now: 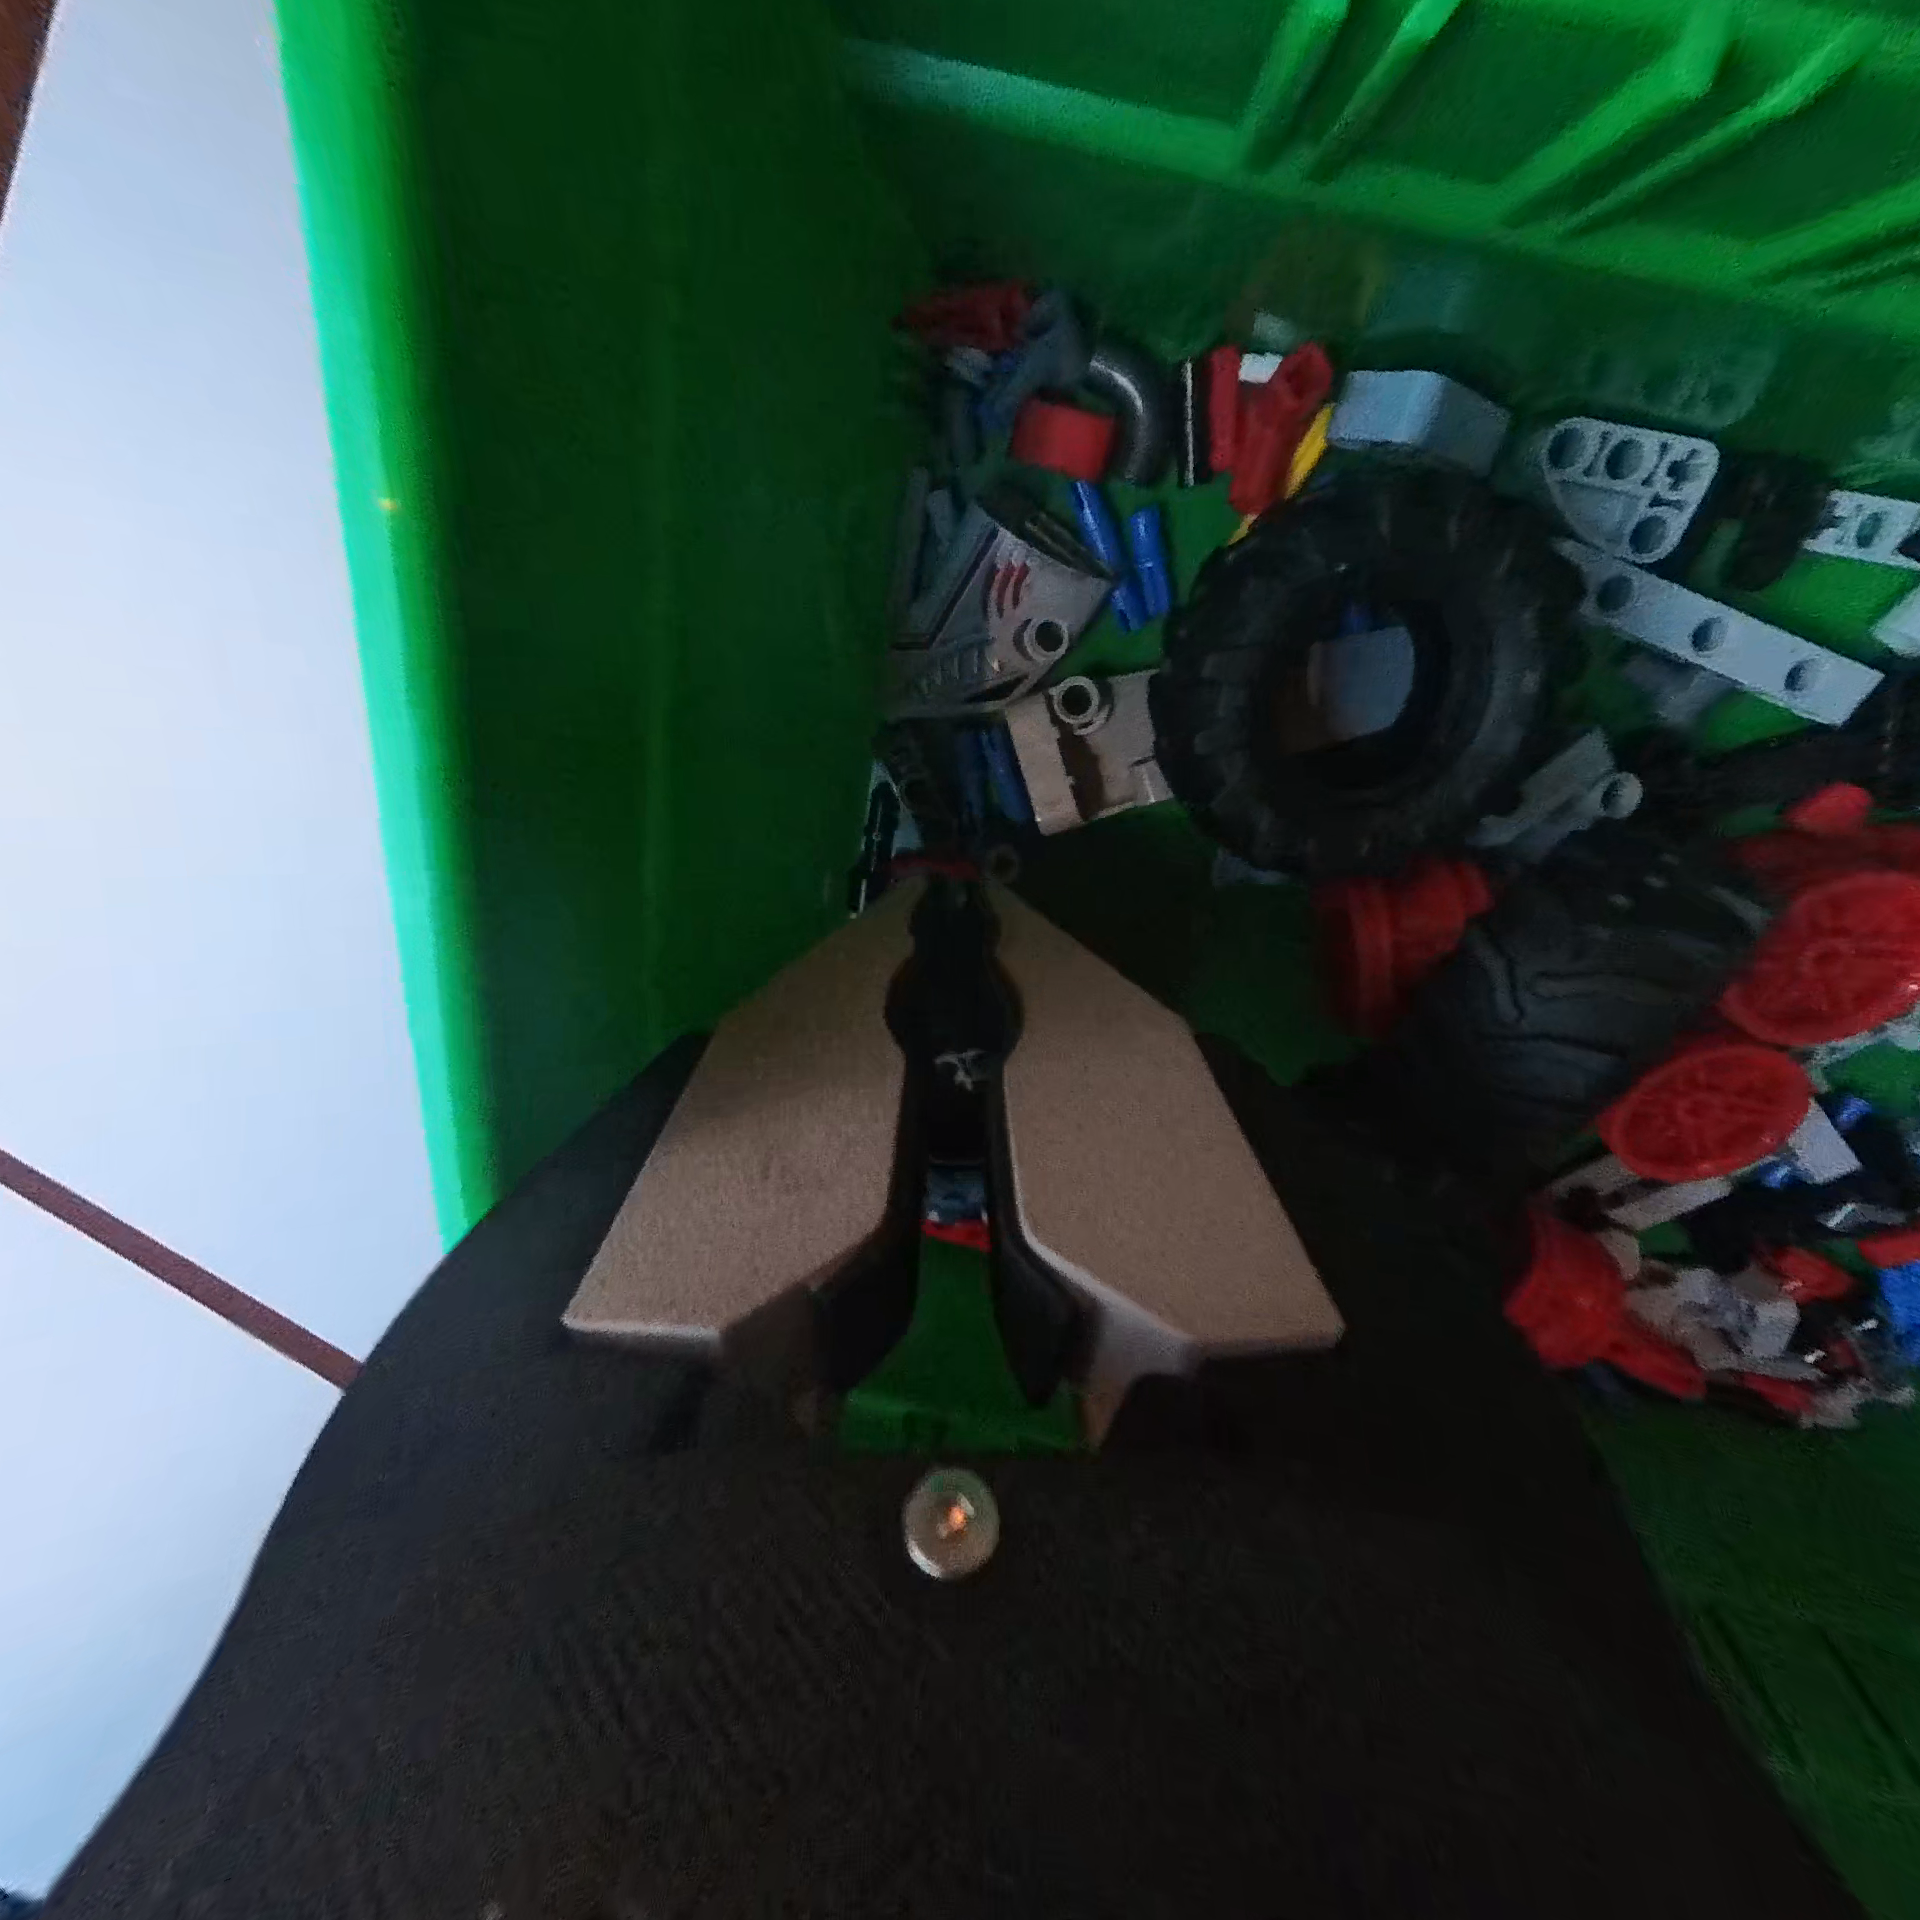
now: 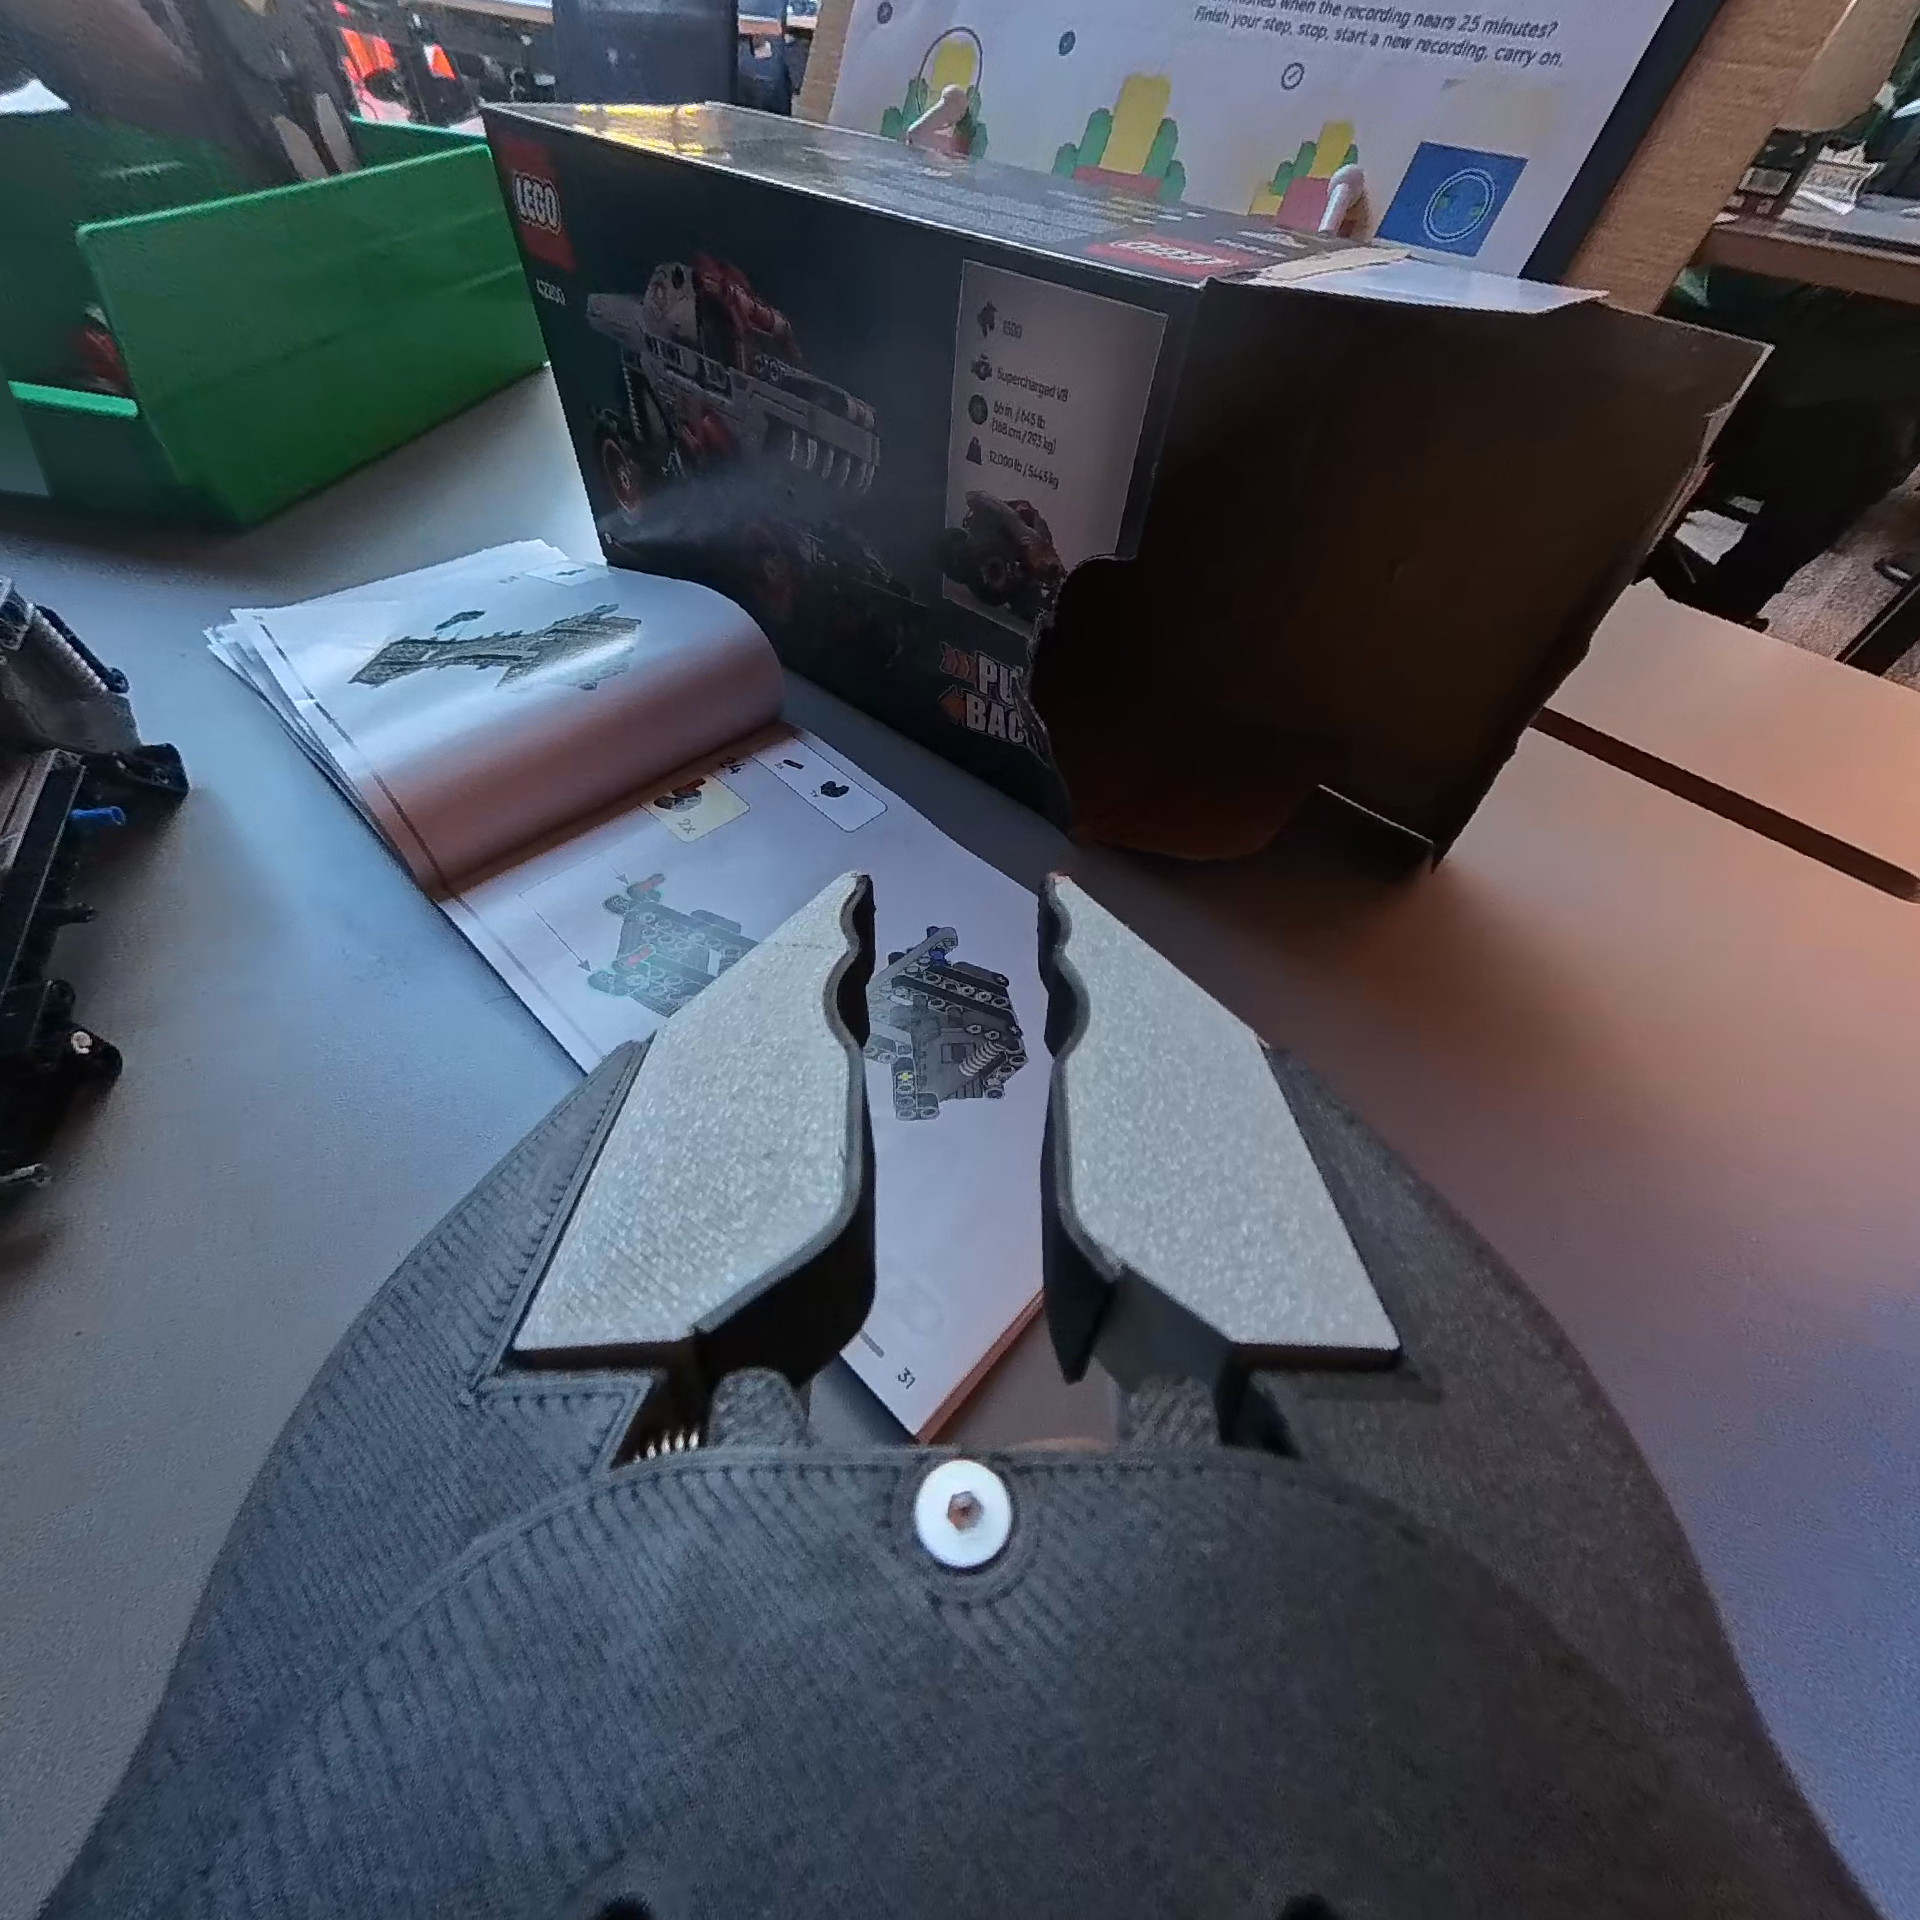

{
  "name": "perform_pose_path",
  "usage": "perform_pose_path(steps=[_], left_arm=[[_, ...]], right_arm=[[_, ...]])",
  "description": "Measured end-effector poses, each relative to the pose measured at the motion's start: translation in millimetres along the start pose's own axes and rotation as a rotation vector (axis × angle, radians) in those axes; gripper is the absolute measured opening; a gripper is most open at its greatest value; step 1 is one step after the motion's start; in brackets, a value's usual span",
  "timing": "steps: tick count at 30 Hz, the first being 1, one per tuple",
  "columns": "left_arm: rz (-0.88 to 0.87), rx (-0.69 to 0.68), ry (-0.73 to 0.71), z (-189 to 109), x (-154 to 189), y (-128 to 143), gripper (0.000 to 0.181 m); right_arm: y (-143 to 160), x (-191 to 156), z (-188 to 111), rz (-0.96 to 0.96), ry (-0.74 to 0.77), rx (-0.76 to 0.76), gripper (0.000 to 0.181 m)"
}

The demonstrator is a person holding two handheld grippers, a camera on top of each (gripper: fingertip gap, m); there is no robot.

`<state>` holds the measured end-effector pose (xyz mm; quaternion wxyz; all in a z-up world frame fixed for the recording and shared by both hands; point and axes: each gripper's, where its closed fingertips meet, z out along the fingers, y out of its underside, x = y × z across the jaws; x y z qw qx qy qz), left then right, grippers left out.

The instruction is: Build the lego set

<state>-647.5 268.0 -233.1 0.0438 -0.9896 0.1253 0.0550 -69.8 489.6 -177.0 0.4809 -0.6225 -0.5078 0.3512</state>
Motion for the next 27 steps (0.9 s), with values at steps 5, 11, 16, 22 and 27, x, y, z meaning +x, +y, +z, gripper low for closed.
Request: perform_pose_path(steps=[5,11,16,22,27], left_arm=[[0.047,-0.045,-0.056,7.9,-2.9,1.7,0.000],[0.086,0.029,0.065,-2.4,17.3,-2.9,0.000],[-0.073,0.071,0.037,-11.6,-2.0,-4.2,0.000],[0.018,-0.010,-0.030,0.6,-2.3,2.0,0.007],[0.041,-0.020,-0.047,4.3,-2.5,0.5,0.011]], right_arm=[[-0.3,-0.4,-0.3,-0.004,0.001,0.002,0.028],[-0.5,-0.5,-0.5,-0.004,0.000,0.003,0.028],[0.1,-0.4,0.0,-0.002,-0.001,-0.001,0.028],[-0.3,-0.7,-0.4,-0.007,0.001,0.003,0.028],[-0.4,-0.8,-0.4,-0.006,-0.001,0.004,0.028]])
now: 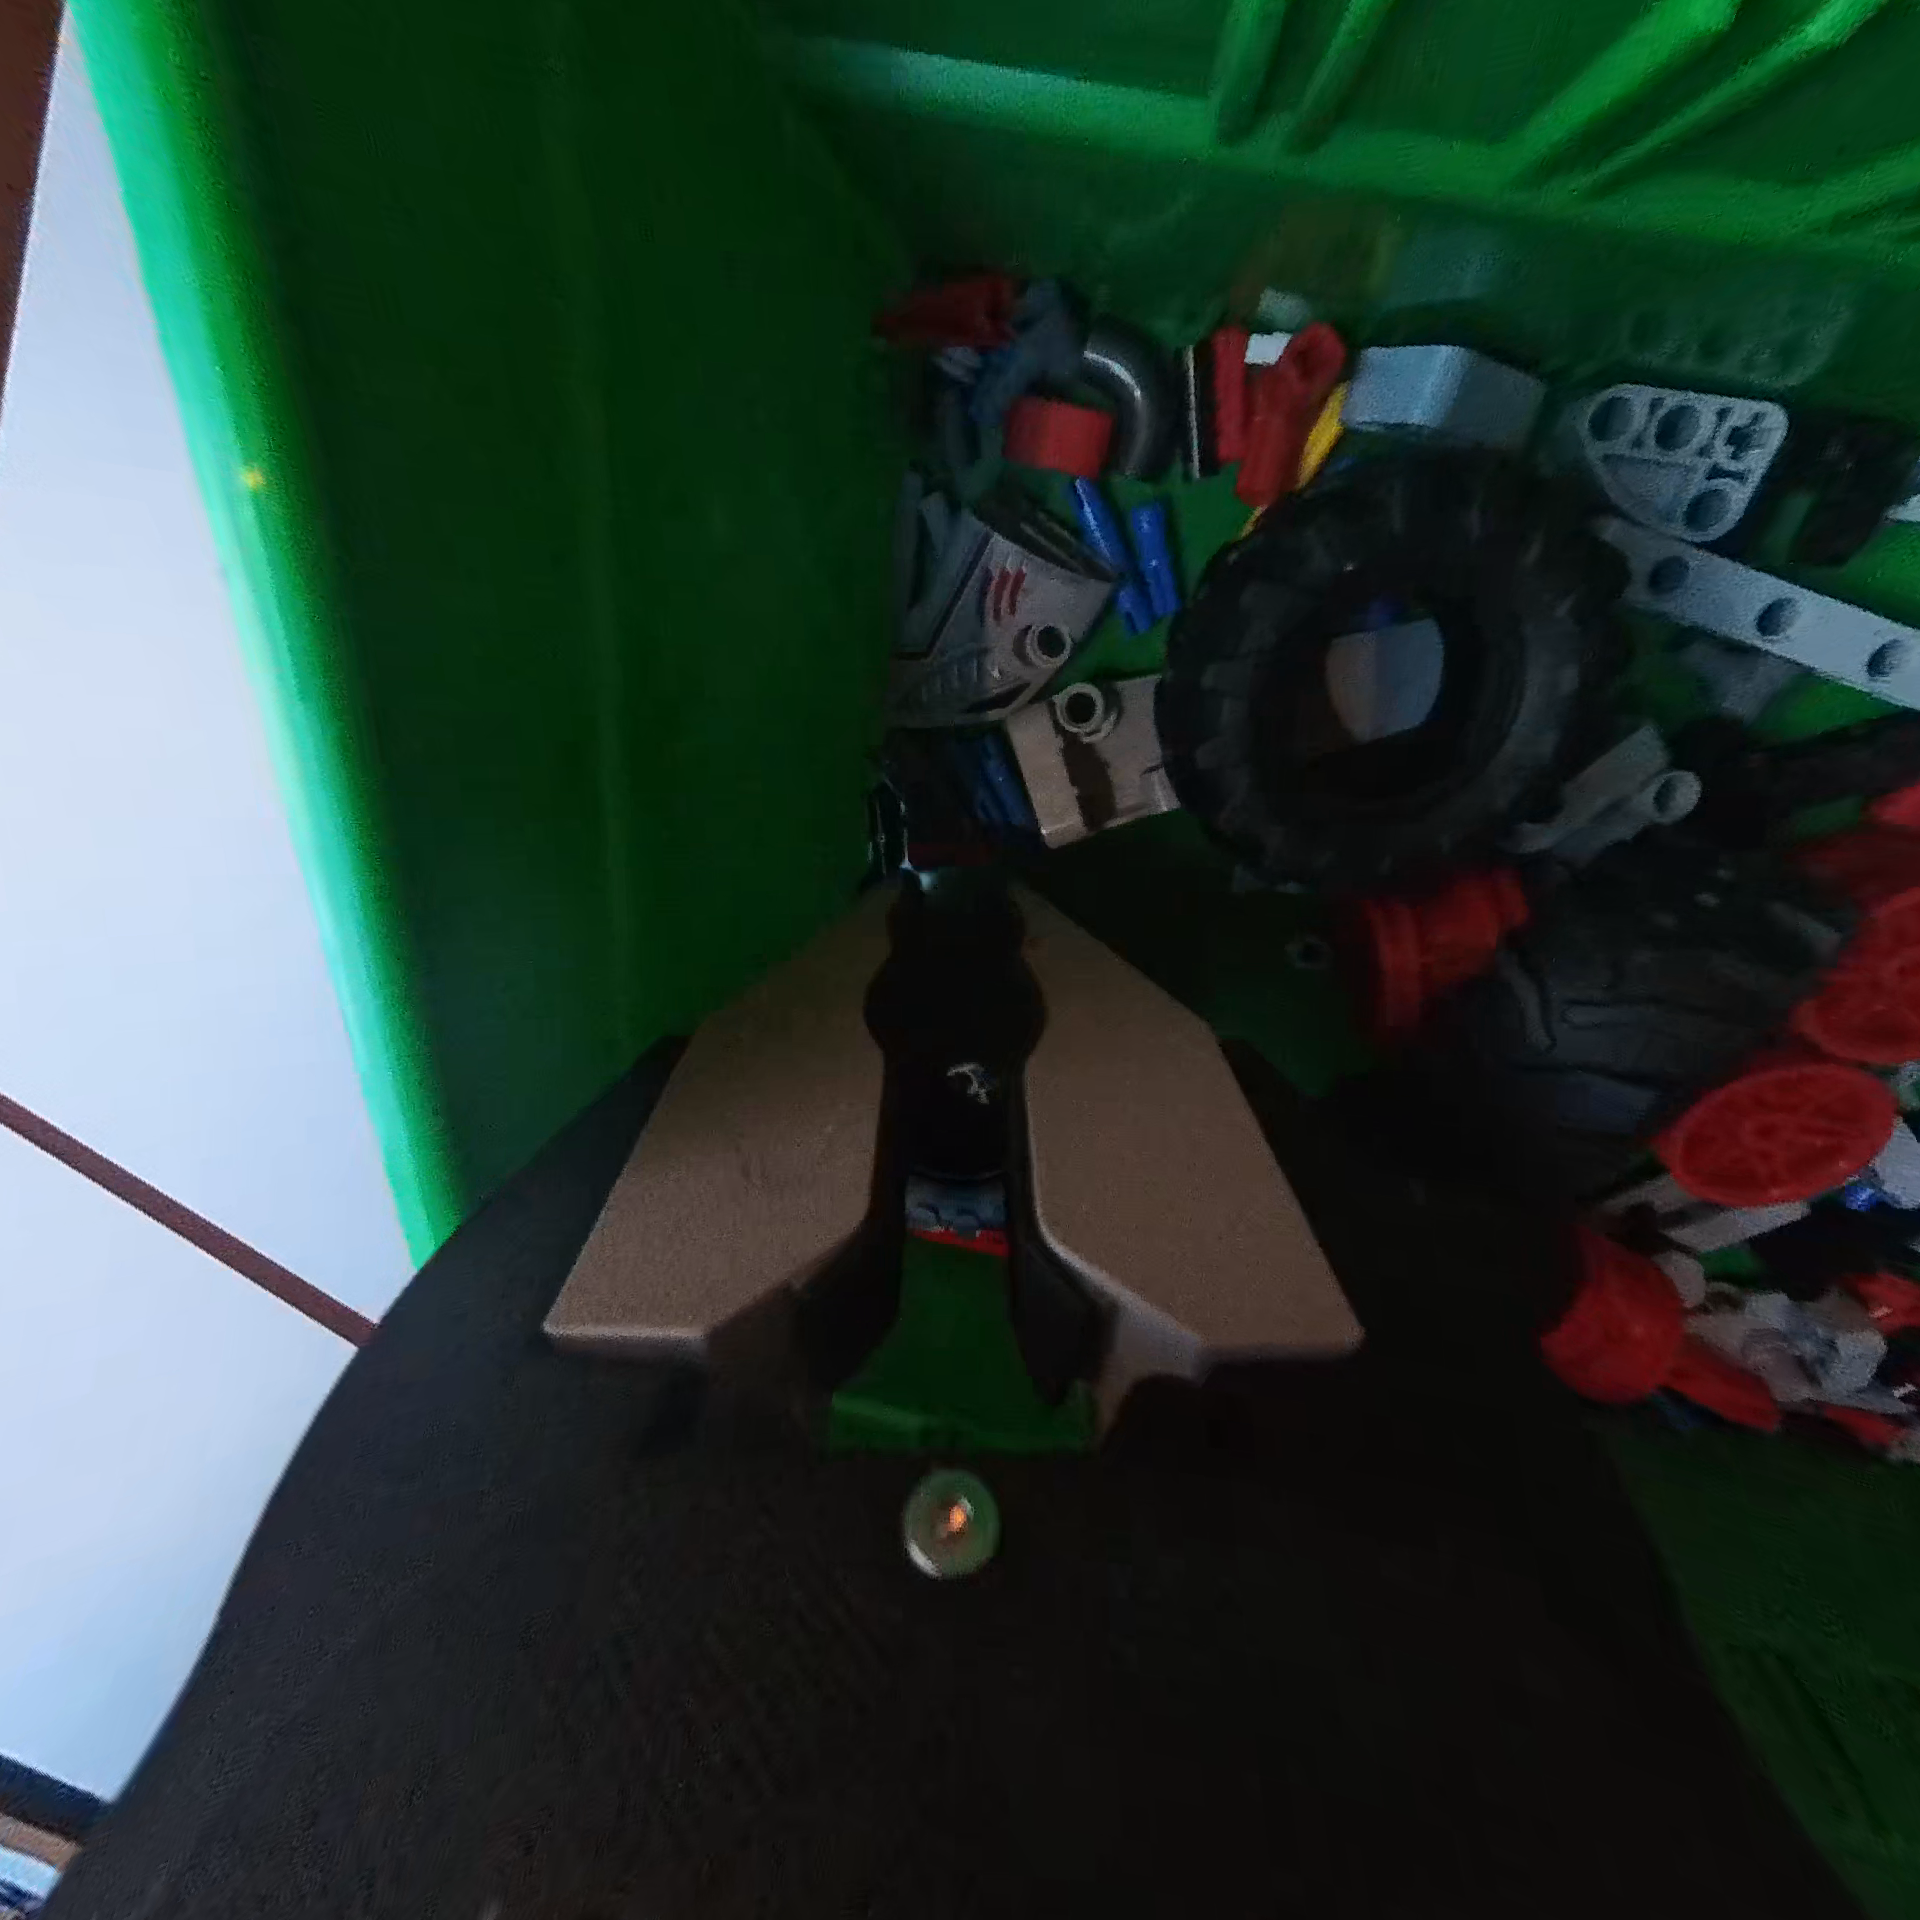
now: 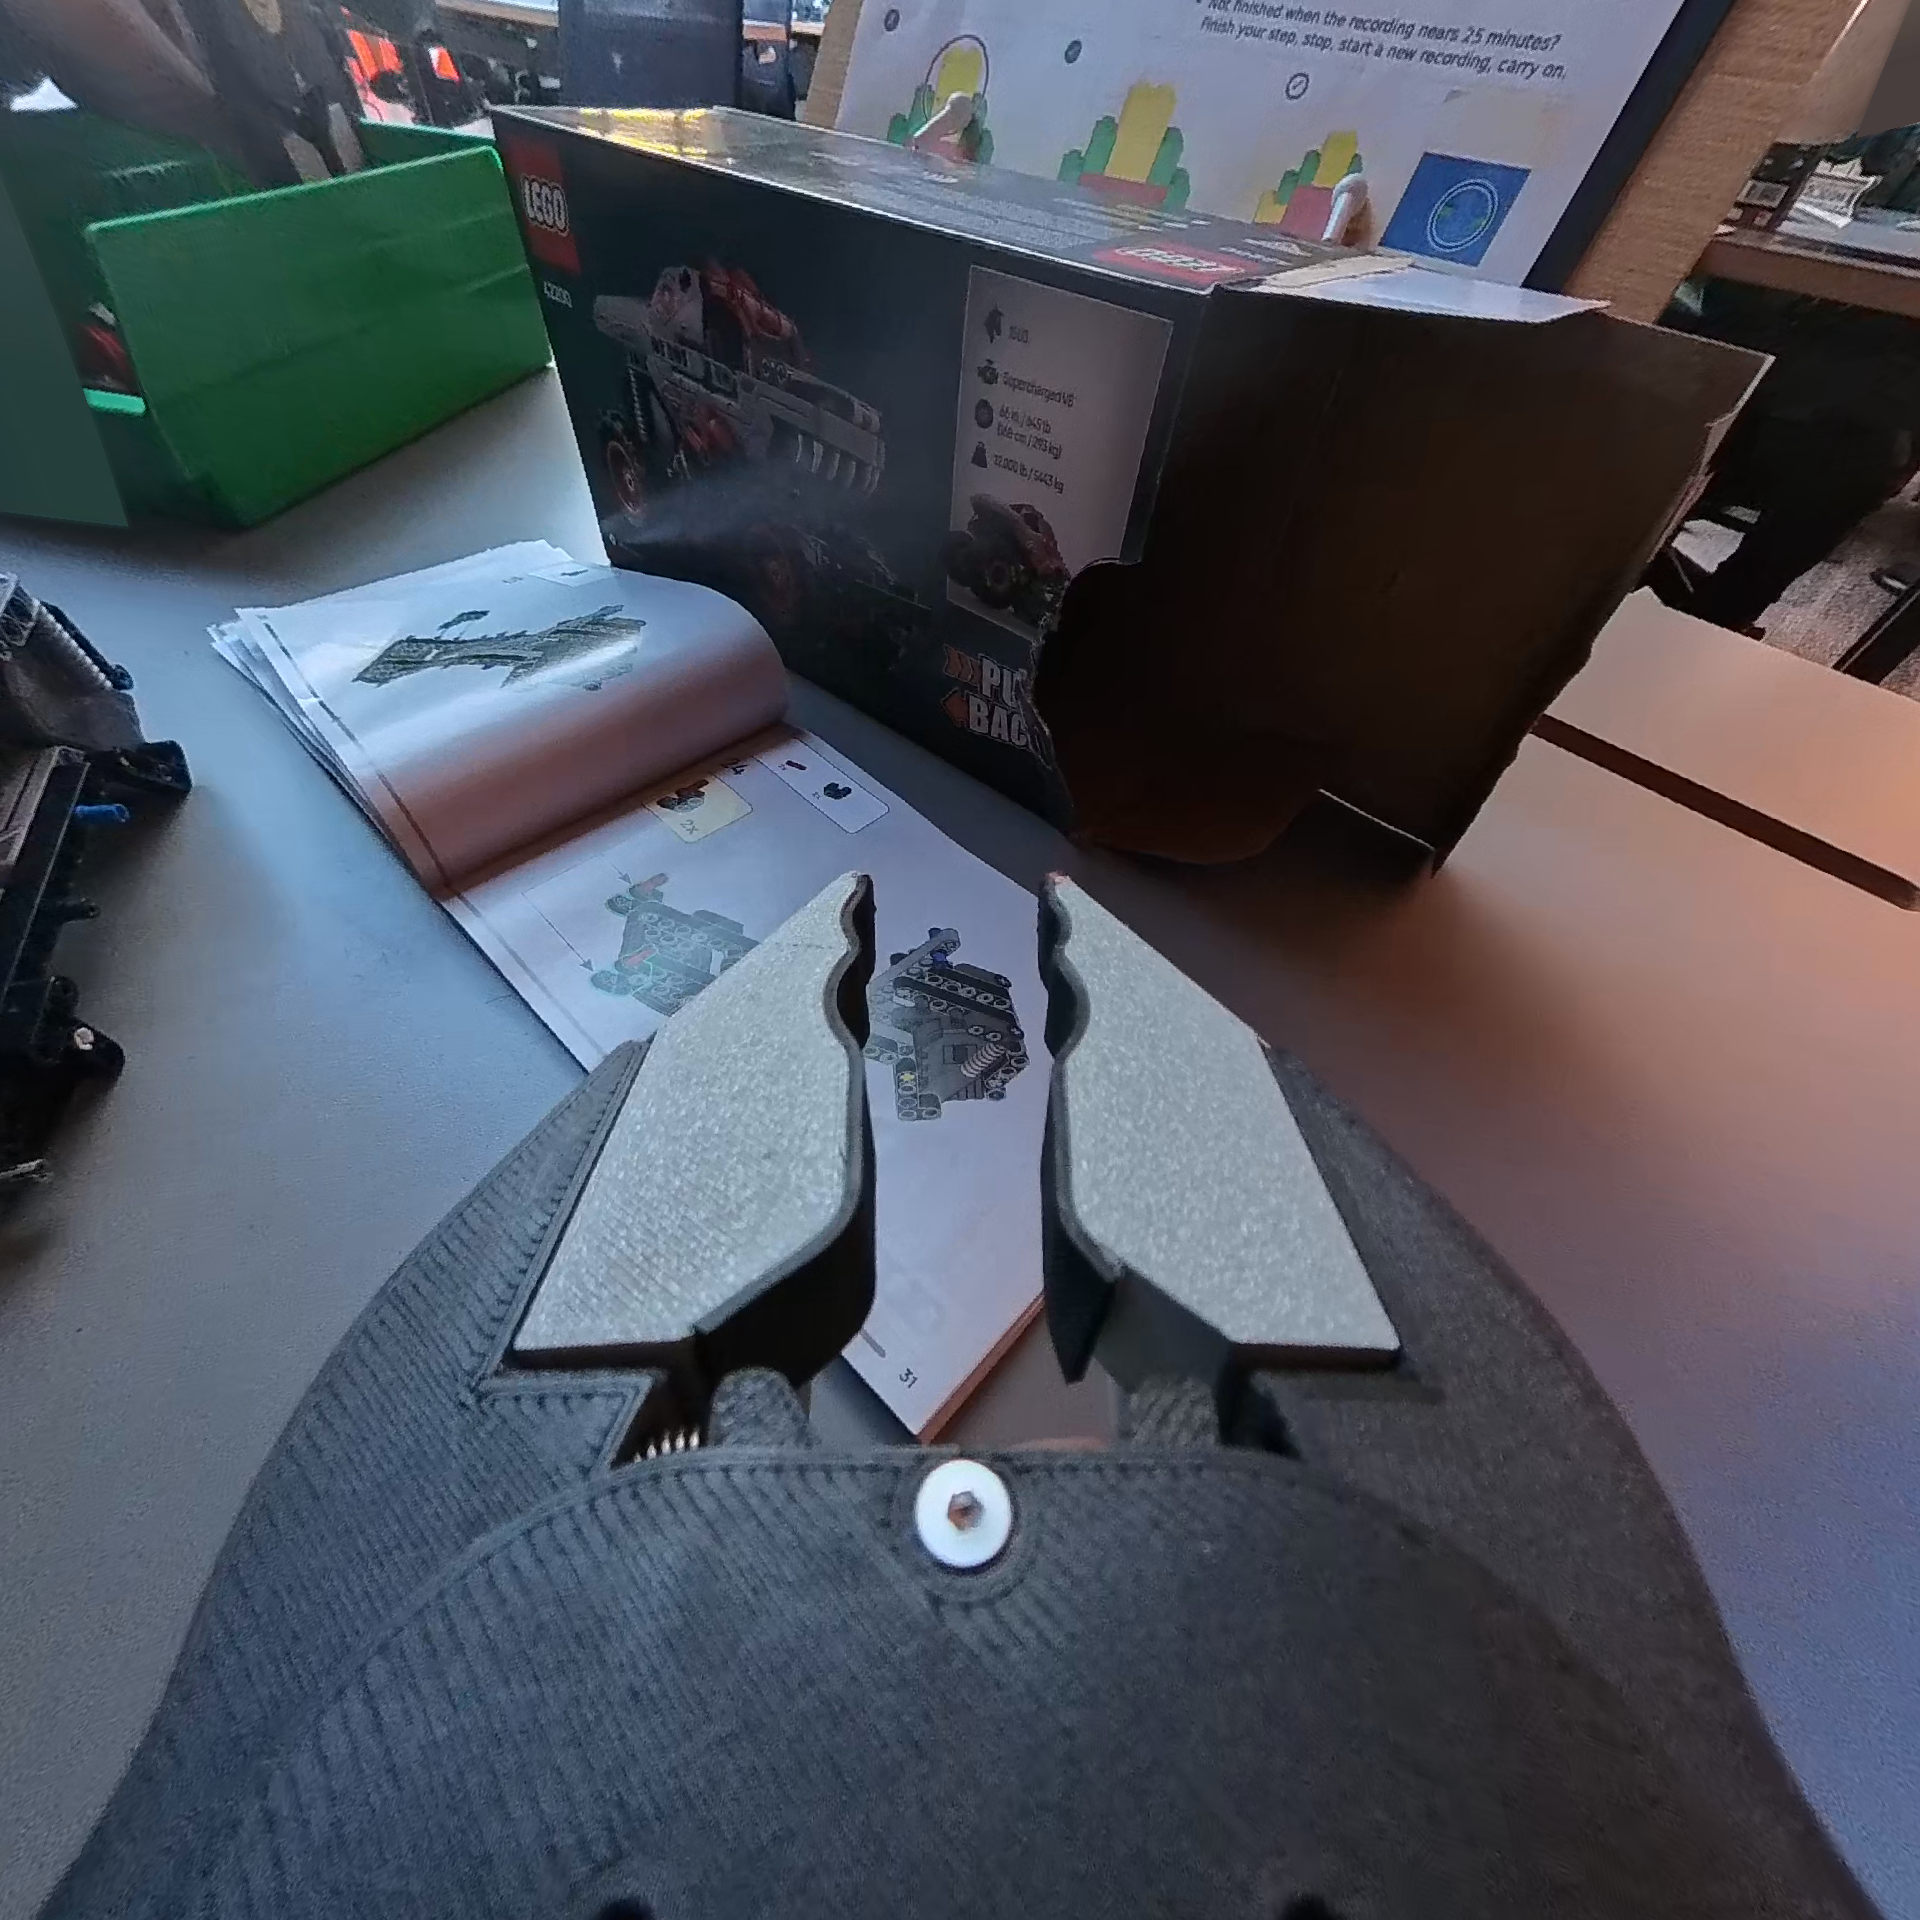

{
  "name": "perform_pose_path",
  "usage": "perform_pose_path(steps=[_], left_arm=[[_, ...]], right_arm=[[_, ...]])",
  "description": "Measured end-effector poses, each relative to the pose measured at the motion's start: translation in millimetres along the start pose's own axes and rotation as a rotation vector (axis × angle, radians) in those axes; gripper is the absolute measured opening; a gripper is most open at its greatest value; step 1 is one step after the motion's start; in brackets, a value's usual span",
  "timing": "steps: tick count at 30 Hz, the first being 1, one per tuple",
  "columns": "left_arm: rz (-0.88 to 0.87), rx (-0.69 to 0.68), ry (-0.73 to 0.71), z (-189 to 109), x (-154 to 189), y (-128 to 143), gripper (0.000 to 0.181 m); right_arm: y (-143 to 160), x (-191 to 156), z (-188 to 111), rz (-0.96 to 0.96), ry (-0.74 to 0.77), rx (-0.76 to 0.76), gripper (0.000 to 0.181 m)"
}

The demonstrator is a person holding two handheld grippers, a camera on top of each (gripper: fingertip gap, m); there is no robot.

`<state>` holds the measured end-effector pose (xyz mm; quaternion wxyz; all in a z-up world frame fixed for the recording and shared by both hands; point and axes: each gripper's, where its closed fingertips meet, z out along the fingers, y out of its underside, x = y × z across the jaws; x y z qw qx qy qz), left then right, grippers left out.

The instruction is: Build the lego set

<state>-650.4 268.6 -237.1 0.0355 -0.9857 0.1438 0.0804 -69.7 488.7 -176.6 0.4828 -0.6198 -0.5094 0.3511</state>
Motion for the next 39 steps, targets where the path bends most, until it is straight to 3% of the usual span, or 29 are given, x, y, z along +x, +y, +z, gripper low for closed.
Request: perform_pose_path(steps=[3,5,11,15,20,26,29,32,34,39], left_arm=[[0.013,0.000,-0.002,-0.3,0.2,0.1,0.014],[0.037,-0.004,-0.054,-0.2,-7.7,1.0,0.000],[0.186,0.035,-0.115,-2.9,-16.4,1.1,0.000],[0.232,0.013,-0.109,1.7,-11.0,0.6,0.011],[0.287,0.018,-0.195,2.0,-14.8,-3.2,0.005],[0.332,0.010,-0.123,2.7,0.8,0.5,0.000],[0.306,-0.026,-0.159,1.9,-5.8,6.7,0.002],[0.160,-0.026,-0.088,-1.2,-2.8,9.4,0.005],[0.103,-0.014,-0.080,-2.5,-5.7,8.5,0.016],[0.135,0.027,-0.051,-2.3,-1.3,-0.9,0.029]], right_arm=[[0.1,-0.3,0.0,-0.001,-0.001,0.000,0.028],[0.1,-0.5,0.0,-0.003,-0.002,0.000,0.028],[0.1,-1.8,0.0,-0.008,-0.007,0.000,0.028],[0.3,-2.3,0.1,-0.007,-0.011,-0.001,0.028],[0.2,-2.4,0.0,-0.008,-0.010,0.000,0.028],[-0.1,-2.8,-0.4,-0.009,-0.010,0.002,0.028],[0.2,-2.9,-0.2,-0.007,-0.012,0.001,0.028],[-0.1,-3.3,-0.4,-0.008,-0.013,0.002,0.028],[-0.4,-4.0,-0.6,-0.008,-0.019,0.004,0.027],[-1.6,-7.9,-1.6,-0.005,-0.043,0.012,0.027]])
